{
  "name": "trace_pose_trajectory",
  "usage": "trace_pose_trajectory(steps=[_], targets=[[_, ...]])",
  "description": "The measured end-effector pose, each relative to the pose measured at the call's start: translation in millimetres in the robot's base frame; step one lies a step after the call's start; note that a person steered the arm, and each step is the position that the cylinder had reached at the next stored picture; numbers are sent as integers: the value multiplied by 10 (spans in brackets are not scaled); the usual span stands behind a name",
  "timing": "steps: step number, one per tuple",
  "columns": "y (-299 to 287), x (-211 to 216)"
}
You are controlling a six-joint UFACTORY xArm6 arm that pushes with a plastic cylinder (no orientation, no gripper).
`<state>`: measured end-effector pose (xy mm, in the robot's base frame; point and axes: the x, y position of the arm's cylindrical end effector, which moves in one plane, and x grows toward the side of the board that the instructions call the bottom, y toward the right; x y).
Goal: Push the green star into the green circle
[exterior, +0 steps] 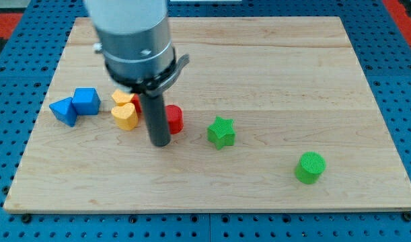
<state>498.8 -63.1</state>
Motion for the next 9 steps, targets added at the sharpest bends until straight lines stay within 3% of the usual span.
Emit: trace_pose_trajectory(steps=[1, 2, 3, 4, 5, 8, 9], targets=[[702, -39], [998, -47], [991, -97], [986, -453], [1190, 23], [1621, 263], [717, -5]])
